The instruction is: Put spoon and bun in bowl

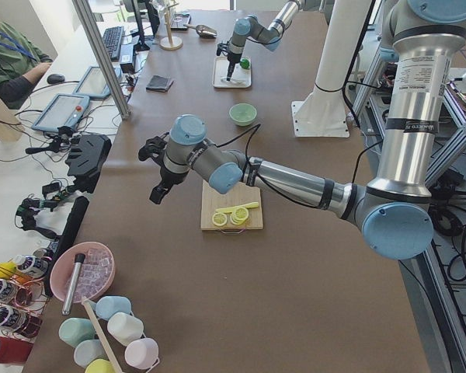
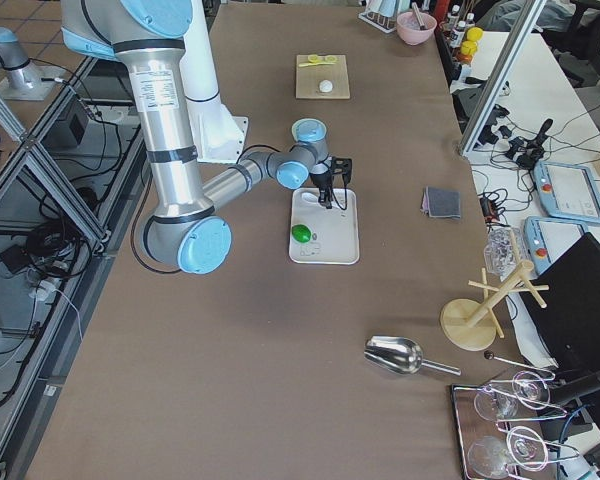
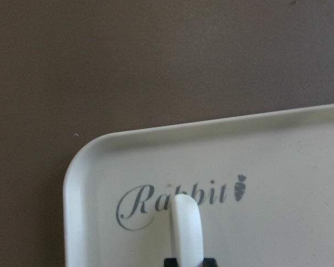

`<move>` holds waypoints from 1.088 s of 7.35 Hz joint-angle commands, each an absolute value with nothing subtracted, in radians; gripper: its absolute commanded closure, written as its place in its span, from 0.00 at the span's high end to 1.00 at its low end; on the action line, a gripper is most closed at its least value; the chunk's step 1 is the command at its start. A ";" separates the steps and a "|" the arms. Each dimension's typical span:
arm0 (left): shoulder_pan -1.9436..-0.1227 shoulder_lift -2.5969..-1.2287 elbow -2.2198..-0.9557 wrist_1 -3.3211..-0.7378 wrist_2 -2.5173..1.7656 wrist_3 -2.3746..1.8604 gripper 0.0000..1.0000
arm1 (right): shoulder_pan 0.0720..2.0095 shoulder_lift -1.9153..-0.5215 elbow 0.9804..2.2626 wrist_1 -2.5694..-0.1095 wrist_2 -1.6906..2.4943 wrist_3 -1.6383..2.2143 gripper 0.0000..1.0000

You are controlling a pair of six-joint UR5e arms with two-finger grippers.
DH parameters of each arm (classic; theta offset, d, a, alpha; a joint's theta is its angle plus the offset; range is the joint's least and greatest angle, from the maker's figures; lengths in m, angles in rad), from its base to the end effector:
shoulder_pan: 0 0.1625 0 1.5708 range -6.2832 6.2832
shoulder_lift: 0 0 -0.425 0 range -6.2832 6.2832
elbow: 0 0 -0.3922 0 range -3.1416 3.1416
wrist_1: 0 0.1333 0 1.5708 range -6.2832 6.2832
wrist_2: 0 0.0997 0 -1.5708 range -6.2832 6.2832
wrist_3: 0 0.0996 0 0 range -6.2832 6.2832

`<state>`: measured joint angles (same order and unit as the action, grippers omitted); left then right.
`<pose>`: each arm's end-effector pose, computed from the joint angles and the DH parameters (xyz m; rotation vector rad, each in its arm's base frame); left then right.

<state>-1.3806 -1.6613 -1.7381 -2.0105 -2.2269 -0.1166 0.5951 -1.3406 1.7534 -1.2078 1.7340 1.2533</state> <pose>0.0318 -0.5486 0.4822 0.5688 0.7254 0.2970 -0.4281 -0.4312 0.4193 0.2023 -0.7643 0.1997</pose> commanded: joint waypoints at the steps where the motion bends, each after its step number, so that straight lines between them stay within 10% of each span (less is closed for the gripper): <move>1: -1.381 -1.661 -1.738 -2.011 -2.227 -0.117 0.98 | 0.592 -1.339 1.753 -1.206 1.730 1.253 0.18; 3: -1.381 -1.661 -1.738 -2.011 -2.227 -0.115 0.98 | 0.586 -1.339 1.767 -1.200 1.707 1.253 0.00; 8: -1.373 -1.663 -1.738 -2.011 -2.226 -0.115 0.98 | 0.565 -1.018 1.833 -1.582 1.709 1.527 0.00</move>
<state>-1.3767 -1.6616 -1.7392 -2.0110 -2.2263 -0.1157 0.5854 -1.1455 1.8345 -1.4443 1.7128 1.4131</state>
